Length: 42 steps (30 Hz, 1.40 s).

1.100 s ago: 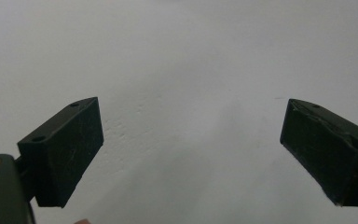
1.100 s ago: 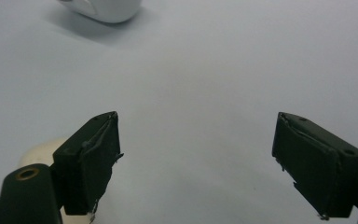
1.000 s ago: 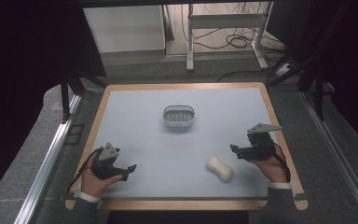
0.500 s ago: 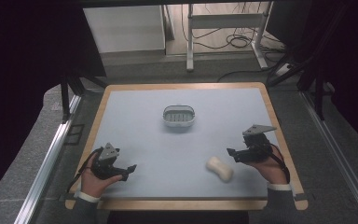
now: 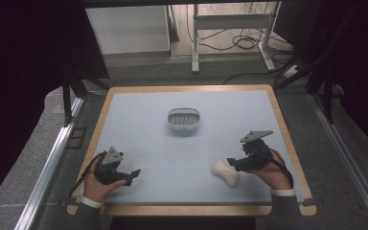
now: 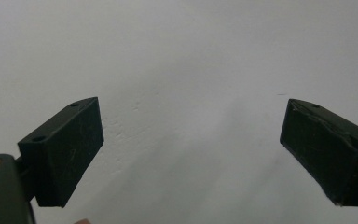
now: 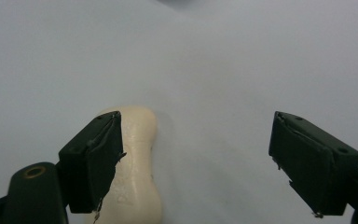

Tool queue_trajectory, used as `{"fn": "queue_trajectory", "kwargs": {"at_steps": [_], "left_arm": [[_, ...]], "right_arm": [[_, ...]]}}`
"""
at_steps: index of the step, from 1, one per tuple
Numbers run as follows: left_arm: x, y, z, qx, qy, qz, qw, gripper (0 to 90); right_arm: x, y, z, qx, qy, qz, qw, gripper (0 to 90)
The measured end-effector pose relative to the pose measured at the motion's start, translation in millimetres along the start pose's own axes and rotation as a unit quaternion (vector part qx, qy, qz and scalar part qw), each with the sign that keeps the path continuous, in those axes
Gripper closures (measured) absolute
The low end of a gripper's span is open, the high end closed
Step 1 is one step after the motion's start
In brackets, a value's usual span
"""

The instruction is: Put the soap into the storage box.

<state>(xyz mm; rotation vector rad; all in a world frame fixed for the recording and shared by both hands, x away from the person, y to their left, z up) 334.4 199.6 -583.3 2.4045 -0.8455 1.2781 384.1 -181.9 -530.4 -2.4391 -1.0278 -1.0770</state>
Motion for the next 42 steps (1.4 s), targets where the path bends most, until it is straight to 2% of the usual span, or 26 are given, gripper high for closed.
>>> {"fn": "queue_trajectory", "kwargs": {"at_steps": [7,13,15,25,33,37,42], "left_arm": [[-0.1,-0.1,0.0,0.001,-0.001,0.000,1.0000,6.4],[-0.8,1.4,1.0,-0.001,-0.003,0.000,1.0000,6.4],[-0.2,1.6,0.6,-0.001,0.000,0.001,1.0000,6.5],[0.0,1.5,0.2,0.000,-0.002,0.000,1.0000,6.5],[-0.4,2.4,0.6,-0.002,-0.004,0.001,1.0000,6.5],[1.2,3.0,-2.9,-0.001,0.000,-0.002,1.0000,6.4],[2.6,2.3,-5.5,-0.001,0.004,-0.002,1.0000,6.4]], "right_arm": [[-3.4,-9.1,5.7,0.014,-0.021,-0.006,0.9997,17.6],[-4.2,-16.4,5.1,0.020,-0.026,-0.009,0.9994,17.8],[-7.8,-21.5,6.3,0.027,-0.039,-0.015,0.9988,17.8],[-17.1,-27.7,13.0,0.030,-0.068,-0.021,0.9970,18.9],[-21.3,-35.3,20.6,0.036,-0.092,-0.035,0.9945,20.4],[-23.0,-39.8,23.3,0.041,-0.104,-0.034,0.9931,22.6],[-23.3,-43.7,25.2,0.036,-0.124,-0.038,0.9909,25.1]]}}
Point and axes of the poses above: each handheld gripper's, and its own axes: z roughly forward along the jaws, x roughly out of its top, y roughly to its right, the point moved 9 cm from there along z, roughly forward along the jaws, and after that the axes turned 7 degrees about y, right-handed, at the moved point
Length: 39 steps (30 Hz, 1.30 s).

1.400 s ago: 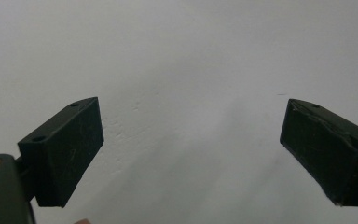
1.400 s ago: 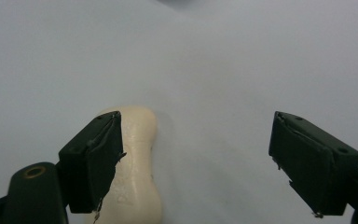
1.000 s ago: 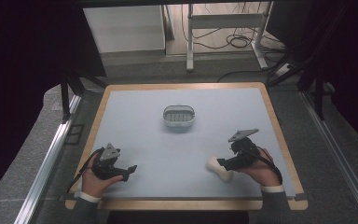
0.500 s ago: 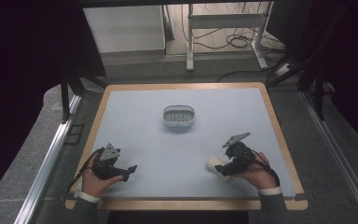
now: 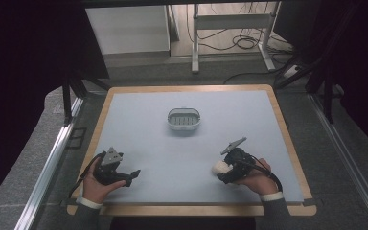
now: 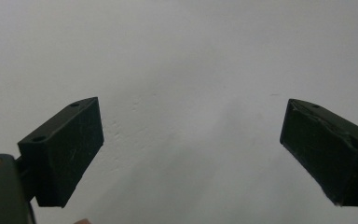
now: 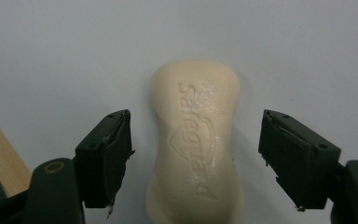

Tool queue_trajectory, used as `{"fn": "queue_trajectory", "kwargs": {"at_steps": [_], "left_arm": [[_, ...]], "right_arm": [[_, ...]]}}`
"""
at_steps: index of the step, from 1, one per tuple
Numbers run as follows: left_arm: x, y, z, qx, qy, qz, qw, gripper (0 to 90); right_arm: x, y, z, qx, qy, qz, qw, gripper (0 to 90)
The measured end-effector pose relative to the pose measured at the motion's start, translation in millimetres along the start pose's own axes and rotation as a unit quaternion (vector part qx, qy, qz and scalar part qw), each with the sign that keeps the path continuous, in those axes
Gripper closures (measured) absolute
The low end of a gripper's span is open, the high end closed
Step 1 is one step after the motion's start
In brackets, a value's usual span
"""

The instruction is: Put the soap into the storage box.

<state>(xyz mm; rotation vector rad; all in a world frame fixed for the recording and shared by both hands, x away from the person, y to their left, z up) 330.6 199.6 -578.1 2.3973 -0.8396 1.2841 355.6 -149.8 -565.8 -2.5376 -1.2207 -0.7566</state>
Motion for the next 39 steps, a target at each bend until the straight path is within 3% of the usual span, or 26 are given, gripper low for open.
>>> {"fn": "queue_trajectory", "kwargs": {"at_steps": [12,22,24,33,39], "left_arm": [[0.2,-3.8,-3.0,0.002,0.005,-0.006,1.0000,6.5],[-0.6,-2.0,-1.3,0.002,0.001,-0.004,1.0000,6.5],[-1.0,-1.0,0.0,0.001,0.000,-0.002,1.0000,6.5],[-0.9,-1.0,0.3,0.001,0.000,0.000,1.0000,6.5],[-1.2,-1.7,0.3,0.002,0.000,-0.001,1.0000,6.5]], "right_arm": [[-1.0,0.0,13.8,-0.009,-0.060,-0.012,0.9981,29.4],[-6.1,0.0,19.2,-0.008,-0.071,-0.009,0.9974,37.7],[-4.3,-0.5,18.8,-0.005,-0.073,-0.012,0.9972,46.3],[-2.6,-1.4,18.0,-0.009,-0.091,-0.017,0.9957,48.7],[3.1,0.8,13.1,-0.002,-0.082,-0.017,0.9965,48.9]]}}
Point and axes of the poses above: each handheld gripper's, and its own axes: z roughly forward along the jaws, x roughly out of its top, y roughly to its right, the point moved 9 cm from there along z, roughly forward along the jaws, and after that the axes turned 7 degrees about y, right-handed, at the moved point
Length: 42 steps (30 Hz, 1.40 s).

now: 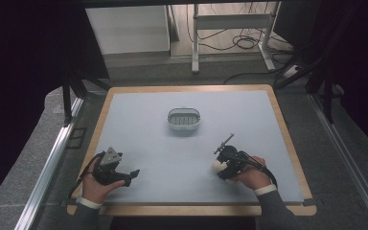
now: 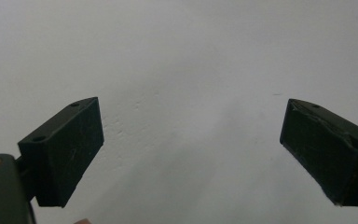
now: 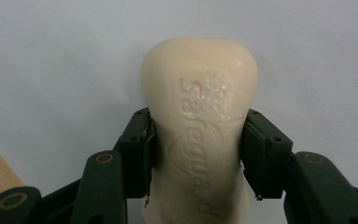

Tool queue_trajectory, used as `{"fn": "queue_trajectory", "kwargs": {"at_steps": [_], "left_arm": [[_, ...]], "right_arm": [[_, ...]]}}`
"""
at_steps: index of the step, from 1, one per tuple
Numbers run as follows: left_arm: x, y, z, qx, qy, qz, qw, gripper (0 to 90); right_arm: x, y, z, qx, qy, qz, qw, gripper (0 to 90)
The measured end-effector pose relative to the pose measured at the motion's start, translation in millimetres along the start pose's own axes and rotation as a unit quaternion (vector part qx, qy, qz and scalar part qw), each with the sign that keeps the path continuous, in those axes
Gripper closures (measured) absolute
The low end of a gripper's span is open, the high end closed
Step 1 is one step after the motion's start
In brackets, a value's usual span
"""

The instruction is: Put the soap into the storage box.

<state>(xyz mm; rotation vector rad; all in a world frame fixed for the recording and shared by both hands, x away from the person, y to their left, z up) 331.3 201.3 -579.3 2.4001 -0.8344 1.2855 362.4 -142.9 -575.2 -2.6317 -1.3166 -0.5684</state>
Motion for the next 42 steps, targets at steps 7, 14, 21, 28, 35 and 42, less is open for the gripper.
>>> {"fn": "queue_trajectory", "kwargs": {"at_steps": [7,14,21,28,35,42], "left_arm": [[-0.4,-0.3,0.0,0.000,-0.001,0.000,1.0000,6.5],[-1.1,-1.2,0.2,0.001,-0.002,0.000,1.0000,6.5],[-1.1,-1.1,0.3,0.001,-0.002,0.000,1.0000,6.5],[-1.4,-0.9,0.8,0.001,-0.002,0.000,1.0000,6.5],[-1.5,-1.1,0.6,0.002,-0.003,0.000,1.0000,6.5],[-1.8,-1.0,1.0,0.001,-0.004,0.001,1.0000,6.5]], "right_arm": [[7.9,6.0,-7.7,0.001,0.014,0.001,0.9999,49.1],[10.0,8.0,-8.3,0.001,0.013,-0.001,0.9999,49.2],[9.5,9.2,-8.2,-0.002,0.015,-0.002,0.9999,49.1],[8.9,9.0,-1.1,-0.007,0.011,-0.005,0.9999,49.1],[10.0,9.2,2.0,-0.006,0.004,-0.007,0.9999,49.1],[10.7,9.0,7.0,-0.008,-0.005,-0.009,0.9999,49.0]]}}
Point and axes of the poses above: each handheld gripper's, and its own axes: z roughly forward along the jaws, x roughly out of its top, y roughly to its right, the point moved 9 cm from there along z, roughly forward along the jaws, and after that the axes turned 7 degrees about y, right-handed, at the moved point
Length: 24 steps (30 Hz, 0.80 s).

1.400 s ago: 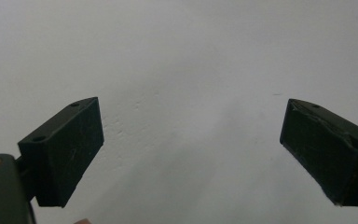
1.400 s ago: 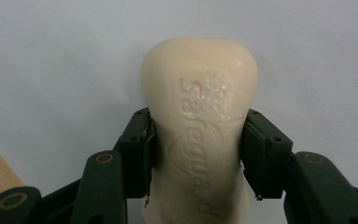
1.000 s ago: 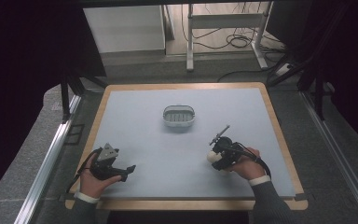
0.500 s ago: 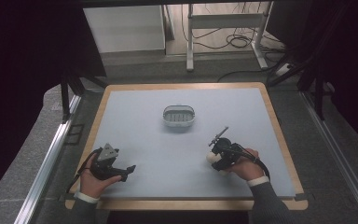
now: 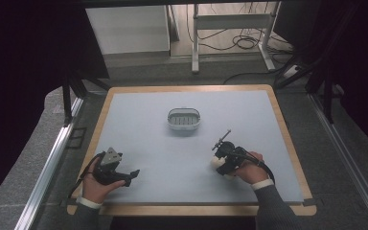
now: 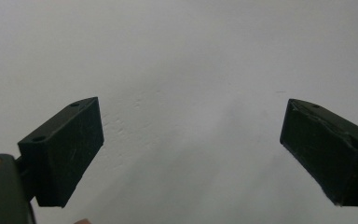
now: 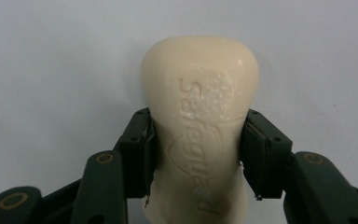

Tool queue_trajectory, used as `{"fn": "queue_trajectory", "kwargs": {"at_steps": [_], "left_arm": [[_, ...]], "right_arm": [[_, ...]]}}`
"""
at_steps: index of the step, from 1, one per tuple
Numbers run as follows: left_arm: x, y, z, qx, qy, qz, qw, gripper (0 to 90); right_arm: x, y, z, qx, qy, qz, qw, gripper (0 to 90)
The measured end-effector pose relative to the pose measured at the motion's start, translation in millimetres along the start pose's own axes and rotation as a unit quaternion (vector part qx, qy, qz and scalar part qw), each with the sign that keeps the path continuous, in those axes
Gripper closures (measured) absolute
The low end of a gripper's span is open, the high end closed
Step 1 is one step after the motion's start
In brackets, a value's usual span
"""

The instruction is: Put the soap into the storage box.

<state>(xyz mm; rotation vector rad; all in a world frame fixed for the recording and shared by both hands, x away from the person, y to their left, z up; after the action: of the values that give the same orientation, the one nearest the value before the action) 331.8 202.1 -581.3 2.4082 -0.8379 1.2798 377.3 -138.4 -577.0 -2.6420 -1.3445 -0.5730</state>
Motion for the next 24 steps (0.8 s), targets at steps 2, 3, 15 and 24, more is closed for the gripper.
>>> {"fn": "queue_trajectory", "kwargs": {"at_steps": [2,3,15,24], "left_arm": [[0.1,-0.1,-0.2,0.000,0.000,0.000,1.0000,6.5],[0.1,-0.1,-0.3,0.000,0.001,0.000,1.0000,6.5],[0.0,0.1,0.0,0.000,0.000,0.000,1.0000,6.5],[-0.1,-0.4,-0.2,0.000,0.000,0.000,1.0000,6.5]], "right_arm": [[0.0,-0.1,1.6,0.000,-0.002,-0.001,1.0000,48.9],[-0.2,-0.3,2.2,-0.001,-0.004,0.000,1.0000,48.9],[-7.2,-2.9,3.1,0.004,-0.022,-0.001,0.9998,47.3],[-0.3,-0.4,-4.3,0.003,-0.010,-0.001,0.9999,48.5]]}}
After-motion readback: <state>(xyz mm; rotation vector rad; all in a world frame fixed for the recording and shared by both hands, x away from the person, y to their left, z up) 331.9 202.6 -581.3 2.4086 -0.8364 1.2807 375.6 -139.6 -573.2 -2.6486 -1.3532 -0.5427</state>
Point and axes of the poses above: each handheld gripper's, and its own axes: z roughly forward along the jaws, x roughly out of its top, y roughly to its right, the point moved 9 cm from there along z, roughly forward along the jaws, and after that the axes turned 7 degrees about y, right-handed, at the moved point
